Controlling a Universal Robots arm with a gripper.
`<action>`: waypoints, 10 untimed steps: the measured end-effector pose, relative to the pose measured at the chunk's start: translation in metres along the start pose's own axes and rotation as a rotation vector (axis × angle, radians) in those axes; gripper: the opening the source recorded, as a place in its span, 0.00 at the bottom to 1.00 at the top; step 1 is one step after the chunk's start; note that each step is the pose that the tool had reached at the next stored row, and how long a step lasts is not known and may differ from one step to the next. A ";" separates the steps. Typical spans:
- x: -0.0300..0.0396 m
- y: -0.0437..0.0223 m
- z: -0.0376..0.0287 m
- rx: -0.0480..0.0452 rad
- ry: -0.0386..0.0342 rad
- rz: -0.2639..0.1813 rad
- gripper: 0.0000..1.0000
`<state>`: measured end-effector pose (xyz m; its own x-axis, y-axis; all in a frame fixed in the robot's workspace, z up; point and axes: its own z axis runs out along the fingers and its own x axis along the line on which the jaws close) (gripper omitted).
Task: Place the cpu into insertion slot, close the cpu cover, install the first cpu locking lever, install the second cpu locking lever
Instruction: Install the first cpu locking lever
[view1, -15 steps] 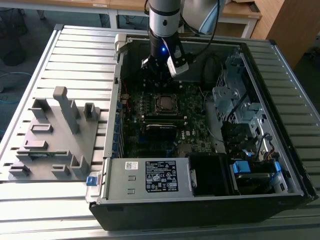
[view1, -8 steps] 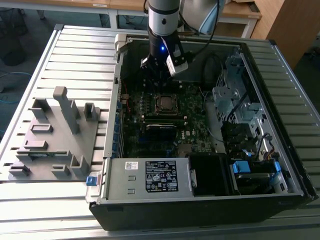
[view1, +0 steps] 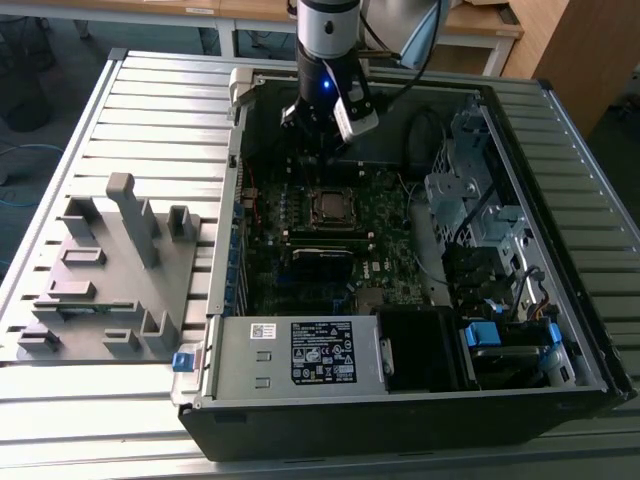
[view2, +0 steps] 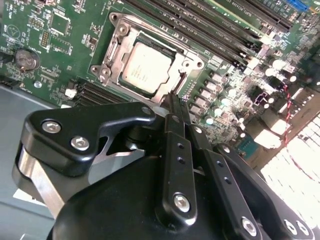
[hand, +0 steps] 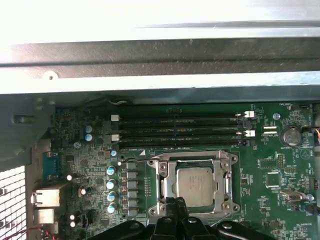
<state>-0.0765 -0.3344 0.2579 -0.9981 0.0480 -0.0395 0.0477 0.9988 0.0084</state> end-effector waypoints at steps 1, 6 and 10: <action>0.0000 0.0000 -0.0001 -0.0002 -0.0001 0.000 0.10; 0.0013 -0.0001 -0.0004 0.0000 -0.0007 0.000 0.10; 0.0054 -0.0003 -0.0005 -0.0002 -0.0036 0.000 0.10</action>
<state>-0.0819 -0.3344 0.2582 -0.9979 0.0480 -0.0431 0.0477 0.9988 0.0086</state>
